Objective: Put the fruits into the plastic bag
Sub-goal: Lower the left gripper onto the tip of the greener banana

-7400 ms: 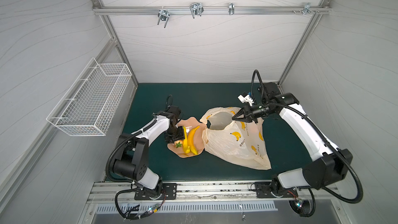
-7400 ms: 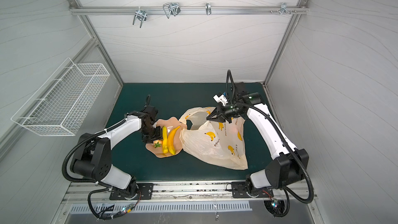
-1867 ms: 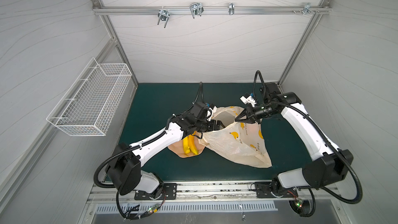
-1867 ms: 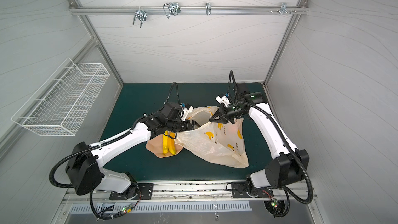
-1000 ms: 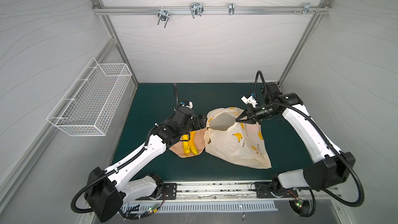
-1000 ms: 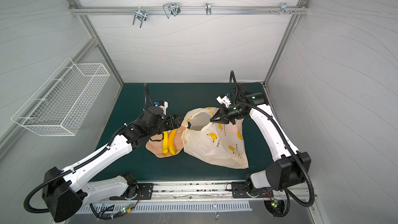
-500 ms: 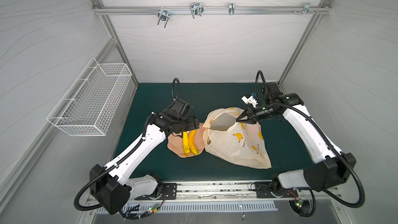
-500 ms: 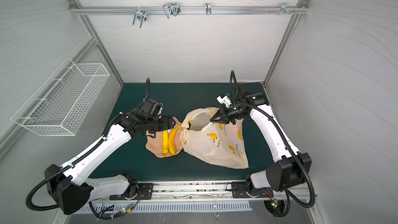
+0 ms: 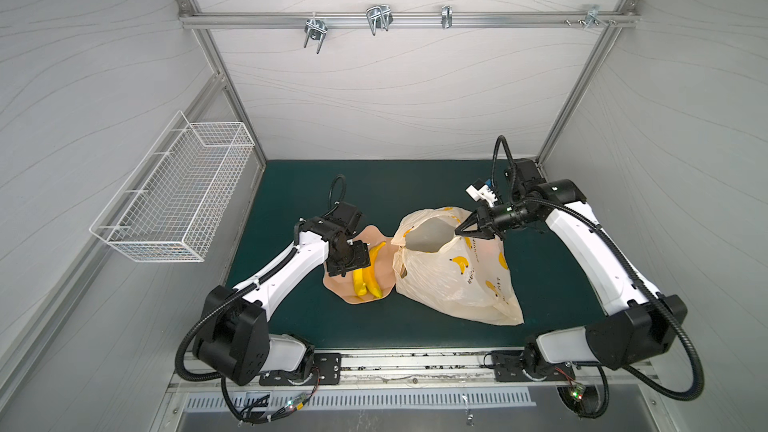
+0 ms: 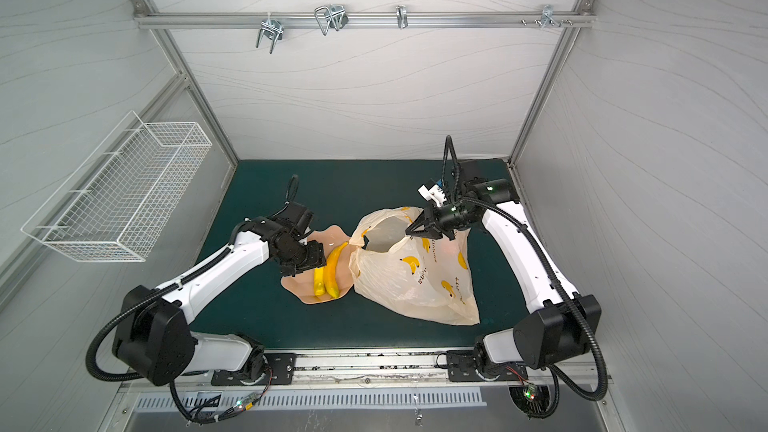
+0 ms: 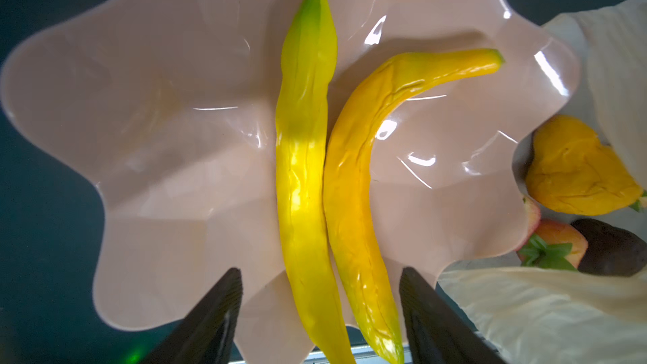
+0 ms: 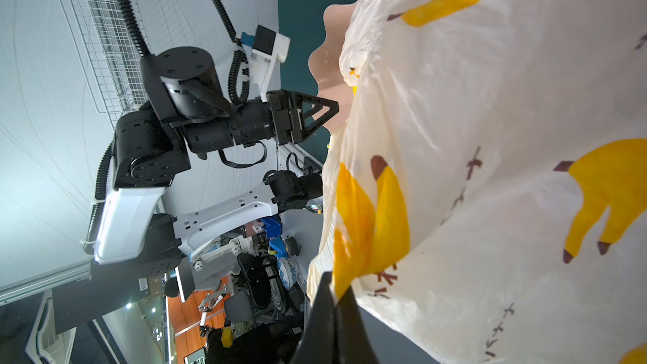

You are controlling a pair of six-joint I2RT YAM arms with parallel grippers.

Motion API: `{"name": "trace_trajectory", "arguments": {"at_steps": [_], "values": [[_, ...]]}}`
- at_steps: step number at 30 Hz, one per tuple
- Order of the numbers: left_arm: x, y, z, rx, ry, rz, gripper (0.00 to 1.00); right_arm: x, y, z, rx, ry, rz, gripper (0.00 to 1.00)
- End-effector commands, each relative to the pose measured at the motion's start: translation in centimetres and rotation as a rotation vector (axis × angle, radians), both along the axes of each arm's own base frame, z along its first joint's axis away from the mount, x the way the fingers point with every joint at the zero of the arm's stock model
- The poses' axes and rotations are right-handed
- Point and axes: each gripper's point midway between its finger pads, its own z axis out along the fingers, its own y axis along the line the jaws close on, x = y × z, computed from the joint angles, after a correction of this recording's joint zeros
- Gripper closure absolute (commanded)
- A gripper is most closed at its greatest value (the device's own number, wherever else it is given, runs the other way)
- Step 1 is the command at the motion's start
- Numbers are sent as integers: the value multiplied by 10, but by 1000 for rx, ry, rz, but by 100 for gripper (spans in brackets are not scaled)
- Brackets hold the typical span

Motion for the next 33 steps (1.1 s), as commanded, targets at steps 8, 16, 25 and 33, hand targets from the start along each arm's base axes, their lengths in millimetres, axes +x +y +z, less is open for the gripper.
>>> {"name": "trace_trajectory", "arguments": {"at_steps": [8,16,25,33], "values": [[20,7,-26,64,15,-30,34,-6,-5,0,-16,1,-6,100],[20,10,-44,87,51,-27,37,-3,-6,-1,-18,5,-9,100],[23,12,-50,100,53,-24,40,-2,-7,-2,-21,6,-13,100],[20,16,-60,112,78,-31,41,1,-8,-3,-23,7,-19,100]]}}
